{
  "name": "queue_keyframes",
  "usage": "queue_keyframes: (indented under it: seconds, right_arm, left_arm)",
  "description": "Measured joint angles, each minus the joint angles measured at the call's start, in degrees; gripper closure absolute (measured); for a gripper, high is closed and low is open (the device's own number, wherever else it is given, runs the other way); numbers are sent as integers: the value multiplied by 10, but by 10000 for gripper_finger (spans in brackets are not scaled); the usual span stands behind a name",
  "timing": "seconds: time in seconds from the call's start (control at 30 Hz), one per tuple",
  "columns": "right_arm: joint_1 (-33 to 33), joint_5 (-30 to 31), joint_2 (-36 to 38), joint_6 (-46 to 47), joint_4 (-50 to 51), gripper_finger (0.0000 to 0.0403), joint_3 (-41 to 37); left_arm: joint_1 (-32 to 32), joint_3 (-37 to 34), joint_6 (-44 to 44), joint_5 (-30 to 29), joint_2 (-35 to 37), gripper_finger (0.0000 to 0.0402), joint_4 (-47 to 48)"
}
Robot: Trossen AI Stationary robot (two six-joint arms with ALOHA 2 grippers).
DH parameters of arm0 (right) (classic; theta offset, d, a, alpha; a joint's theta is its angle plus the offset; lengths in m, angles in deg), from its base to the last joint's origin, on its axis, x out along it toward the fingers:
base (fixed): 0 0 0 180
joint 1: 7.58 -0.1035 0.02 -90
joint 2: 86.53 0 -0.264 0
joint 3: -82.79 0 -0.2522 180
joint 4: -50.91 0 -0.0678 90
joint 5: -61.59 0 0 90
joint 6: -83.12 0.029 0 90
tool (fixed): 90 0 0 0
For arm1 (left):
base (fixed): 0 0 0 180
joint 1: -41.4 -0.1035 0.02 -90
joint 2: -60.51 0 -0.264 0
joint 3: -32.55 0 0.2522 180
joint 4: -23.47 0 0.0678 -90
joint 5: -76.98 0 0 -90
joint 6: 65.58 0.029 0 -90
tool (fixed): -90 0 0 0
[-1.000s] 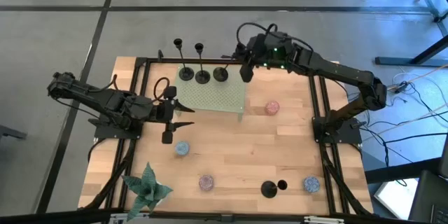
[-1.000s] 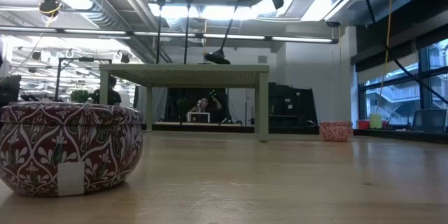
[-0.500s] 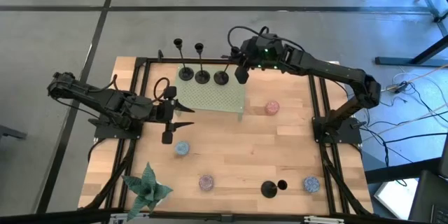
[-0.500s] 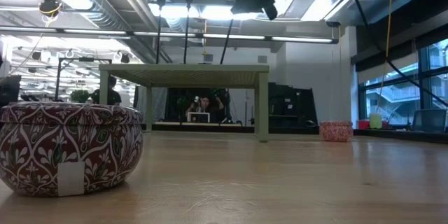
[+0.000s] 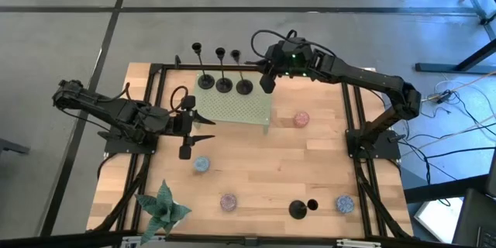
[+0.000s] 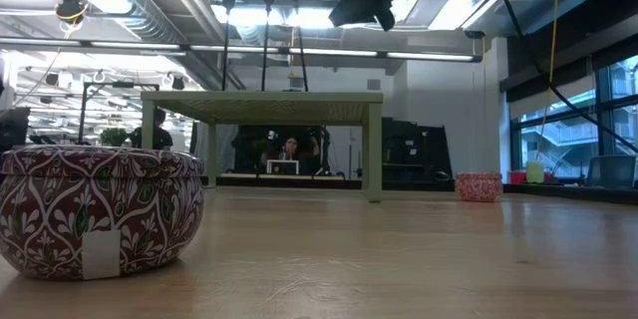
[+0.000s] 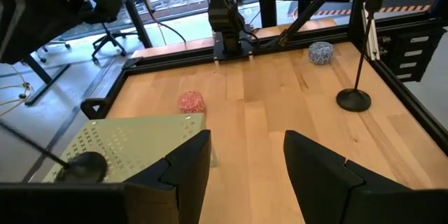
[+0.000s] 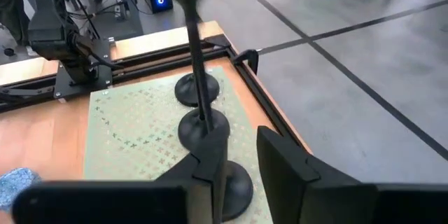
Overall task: Pick & Place candle stick holders
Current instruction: Put the black candle holder on the shelf aligned with the other black candle holders
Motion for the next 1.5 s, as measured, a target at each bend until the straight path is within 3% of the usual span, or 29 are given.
queue_keyframes:
  seconds: [0.3, 0.77, 0.93, 1.1, 1.5]
  right_arm:
    - [0, 0, 0, 1, -6, 283, 0]
    - [0, 0, 0, 1, -8, 279, 0]
    - [0, -62, 8, -14, -4, 279, 0]
    - [-15, -98, 27, -88, 20, 276, 0]
    - [-98, -101, 91, -98, 123, 207, 0]
  left_arm:
    - [0, 0, 0, 0, 0, 224, 0]
    - [0, 0, 0, 0, 0, 224, 0]
    - [0, 0, -4, 0, 0, 224, 0]
    - [0, 0, -5, 0, 0, 224, 0]
    - [0, 0, -5, 0, 0, 224, 0]
